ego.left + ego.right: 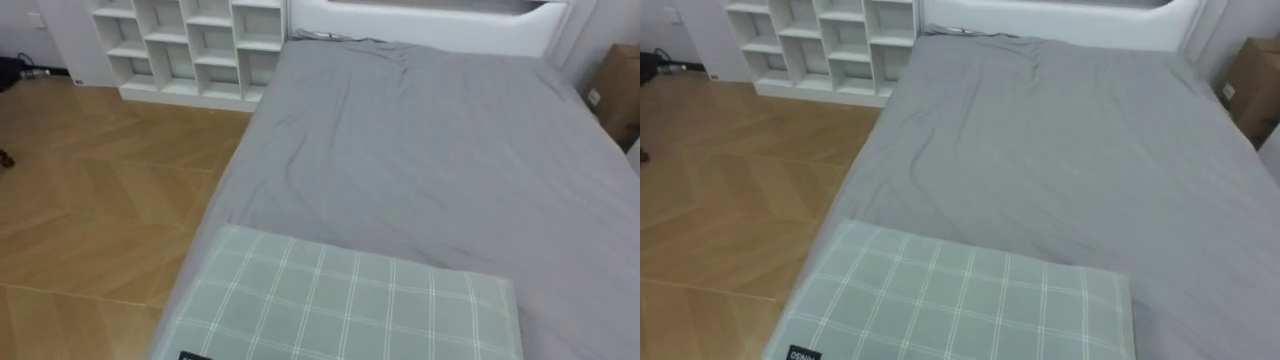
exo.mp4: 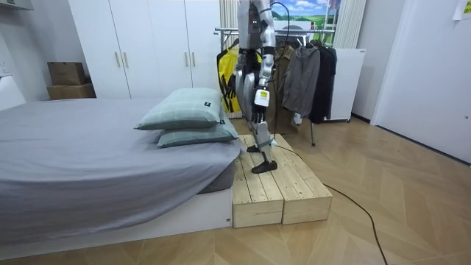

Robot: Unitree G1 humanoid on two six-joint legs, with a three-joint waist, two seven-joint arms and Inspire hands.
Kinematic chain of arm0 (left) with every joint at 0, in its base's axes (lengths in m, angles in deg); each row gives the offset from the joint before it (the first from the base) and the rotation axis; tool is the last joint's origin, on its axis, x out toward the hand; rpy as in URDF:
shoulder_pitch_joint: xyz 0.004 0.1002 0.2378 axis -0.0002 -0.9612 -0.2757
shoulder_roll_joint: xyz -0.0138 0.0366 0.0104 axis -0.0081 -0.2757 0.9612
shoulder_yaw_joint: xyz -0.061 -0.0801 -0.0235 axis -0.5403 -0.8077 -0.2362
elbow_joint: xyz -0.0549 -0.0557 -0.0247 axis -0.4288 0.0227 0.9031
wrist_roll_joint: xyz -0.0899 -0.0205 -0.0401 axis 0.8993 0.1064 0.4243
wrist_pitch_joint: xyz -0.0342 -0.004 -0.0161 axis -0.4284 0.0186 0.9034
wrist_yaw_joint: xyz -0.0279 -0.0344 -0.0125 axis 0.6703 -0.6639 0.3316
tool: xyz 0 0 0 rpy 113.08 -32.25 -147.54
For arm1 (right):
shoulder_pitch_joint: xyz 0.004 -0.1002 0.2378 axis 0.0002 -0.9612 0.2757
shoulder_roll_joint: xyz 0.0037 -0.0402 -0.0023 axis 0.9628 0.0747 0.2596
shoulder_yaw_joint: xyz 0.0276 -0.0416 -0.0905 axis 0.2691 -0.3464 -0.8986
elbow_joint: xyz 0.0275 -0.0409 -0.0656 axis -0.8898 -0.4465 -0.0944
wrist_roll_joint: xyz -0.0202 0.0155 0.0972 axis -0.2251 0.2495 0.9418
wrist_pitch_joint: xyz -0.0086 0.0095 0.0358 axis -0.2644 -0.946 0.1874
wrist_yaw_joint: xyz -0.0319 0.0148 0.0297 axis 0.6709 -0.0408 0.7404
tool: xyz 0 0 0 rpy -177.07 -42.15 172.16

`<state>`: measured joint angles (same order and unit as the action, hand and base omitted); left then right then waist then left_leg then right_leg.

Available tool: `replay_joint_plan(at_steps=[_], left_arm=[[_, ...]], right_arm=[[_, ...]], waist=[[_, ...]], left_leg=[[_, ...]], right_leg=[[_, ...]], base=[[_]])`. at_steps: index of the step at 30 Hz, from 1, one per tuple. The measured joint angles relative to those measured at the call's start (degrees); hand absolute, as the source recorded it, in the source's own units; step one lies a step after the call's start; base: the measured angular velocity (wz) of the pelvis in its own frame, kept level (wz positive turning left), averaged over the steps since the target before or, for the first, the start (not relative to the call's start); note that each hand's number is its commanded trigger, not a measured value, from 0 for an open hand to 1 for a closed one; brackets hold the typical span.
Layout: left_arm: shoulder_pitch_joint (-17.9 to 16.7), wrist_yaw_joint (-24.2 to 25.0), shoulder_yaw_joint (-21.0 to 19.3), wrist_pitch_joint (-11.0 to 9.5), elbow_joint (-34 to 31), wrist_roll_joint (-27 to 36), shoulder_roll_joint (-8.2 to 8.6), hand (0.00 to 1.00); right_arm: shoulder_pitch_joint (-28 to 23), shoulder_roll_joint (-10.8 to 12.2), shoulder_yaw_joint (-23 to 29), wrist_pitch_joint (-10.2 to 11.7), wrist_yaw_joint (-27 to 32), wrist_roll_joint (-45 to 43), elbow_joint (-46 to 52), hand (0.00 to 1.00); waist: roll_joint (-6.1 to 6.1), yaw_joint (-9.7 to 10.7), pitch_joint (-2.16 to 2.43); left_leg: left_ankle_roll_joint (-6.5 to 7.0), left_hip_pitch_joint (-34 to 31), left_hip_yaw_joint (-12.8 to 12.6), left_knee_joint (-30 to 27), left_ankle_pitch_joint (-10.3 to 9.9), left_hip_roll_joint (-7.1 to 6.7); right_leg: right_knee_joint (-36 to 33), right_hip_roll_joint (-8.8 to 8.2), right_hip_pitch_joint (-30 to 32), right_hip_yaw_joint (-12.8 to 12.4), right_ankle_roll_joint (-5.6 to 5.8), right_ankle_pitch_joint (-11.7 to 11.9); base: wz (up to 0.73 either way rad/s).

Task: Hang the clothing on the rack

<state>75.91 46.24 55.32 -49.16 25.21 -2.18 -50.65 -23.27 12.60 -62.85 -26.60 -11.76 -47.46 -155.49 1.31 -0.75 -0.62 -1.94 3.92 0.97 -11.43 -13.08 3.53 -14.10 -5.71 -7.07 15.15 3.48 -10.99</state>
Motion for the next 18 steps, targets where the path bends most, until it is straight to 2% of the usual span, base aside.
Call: replay_joint_plan(at_steps=[1,2,3,4,5,7,9,12,15,18], left_arm=[[0.05,0.00,-0.31,0.94,0.80,-0.51,-0.45,0.00],[0.28,0.03,-2.01,2.11,1.66,-1.43,-0.99,0.00],[0.17,0.06,-2.88,2.86,2.34,-1.83,-0.60,0.00],[0.34,0.21,-3.88,4.01,2.66,-2.97,-0.11,0.00],[0.62,0.27,-4.13,4.58,3.01,-4.05,0.03,0.00],[0.59,0.27,-4.45,5.65,2.48,-5.06,0.43,0.00],[0.68,0.27,-4.42,7.68,2.13,-6.69,0.92,0.00],[2.12,0.27,-4.05,10.15,1.30,-10.40,0.99,0.00],[3.43,0.24,-3.86,11.04,0.64,-12.15,0.90,0.00],[4.16,0.08,-2.79,11.55,-1.05,-12.29,0.81,0.00]], right_arm=[[0.15,0.16,0.21,-0.65,-0.93,1.32,-0.38,0.00],[1.23,0.69,0.01,-1.05,-2.00,1.80,-1.22,0.00],[1.48,0.57,-0.11,-1.16,-2.31,2.08,-1.60,0.00],[1.29,0.51,0.20,-1.67,-2.44,2.54,-1.85,0.00],[1.09,0.35,0.41,-1.82,-2.87,2.99,-3.02,0.00],[1.54,0.00,0.52,-2.26,-3.41,3.71,-3.59,0.00],[2.01,-0.20,0.42,-2.34,-4.19,3.67,-3.58,0.00],[1.98,-0.30,0.42,-3.56,-5.11,3.69,-3.54,0.00],[1.99,-0.50,0.35,-4.65,-5.14,4.56,-3.28,0.00],[1.94,-0.39,0.23,-5.84,-5.18,7.46,-2.98,0.00]], waist=[[0.25,-0.42,0.04],[1.41,-1.17,-0.12],[0.89,-0.85,-0.23],[0.49,0.15,-0.10],[0.38,0.80,-0.12],[-0.15,0.46,-0.09],[-0.38,0.58,0.01],[-0.23,0.62,0.13],[-0.22,0.73,0.22],[-0.21,1.82,0.43]], left_leg=[[-0.05,-0.18,3.80,-0.50,-0.03,0.80],[-0.39,-1.30,5.68,-1.29,-0.25,0.59],[-1.10,-1.83,5.55,-1.59,-0.77,0.91],[-1.59,-2.13,4.66,-1.61,-1.17,1.37],[-1.63,-1.96,2.35,-1.54,-1.09,1.74],[-1.69,-1.66,1.59,-1.27,-0.88,1.72],[-1.68,-1.89,1.57,-1.30,-0.89,1.48],[-1.68,-2.16,1.54,-1.36,-0.89,1.07],[-1.51,-2.46,1.52,-1.29,-0.80,0.63],[-1.13,-2.40,1.50,-1.33,-0.38,0.28]], right_leg=[[2.45,2.34,0.93,-5.93,-1.76,-1.52],[8.48,5.04,2.21,-10.68,-3.54,1.79],[7.77,4.92,2.03,-8.72,-3.64,1.97],[7.28,5.27,1.70,-6.99,-3.59,2.35],[7.33,5.37,1.15,-6.30,-3.50,2.30],[7.47,5.72,0.89,-6.00,-3.29,2.10],[7.47,5.59,0.90,-5.49,-3.24,2.05],[7.43,5.27,0.95,-5.56,-3.25,1.87],[7.34,4.91,1.08,-5.77,-3.06,1.53],[6.96,4.55,1.06,-5.75,-2.99,1.19]], base=[[-0.21],[-0.19],[0.16],[0.62],[0.62],[0.19],[0.07],[0.06],[0.02],[0.01]])
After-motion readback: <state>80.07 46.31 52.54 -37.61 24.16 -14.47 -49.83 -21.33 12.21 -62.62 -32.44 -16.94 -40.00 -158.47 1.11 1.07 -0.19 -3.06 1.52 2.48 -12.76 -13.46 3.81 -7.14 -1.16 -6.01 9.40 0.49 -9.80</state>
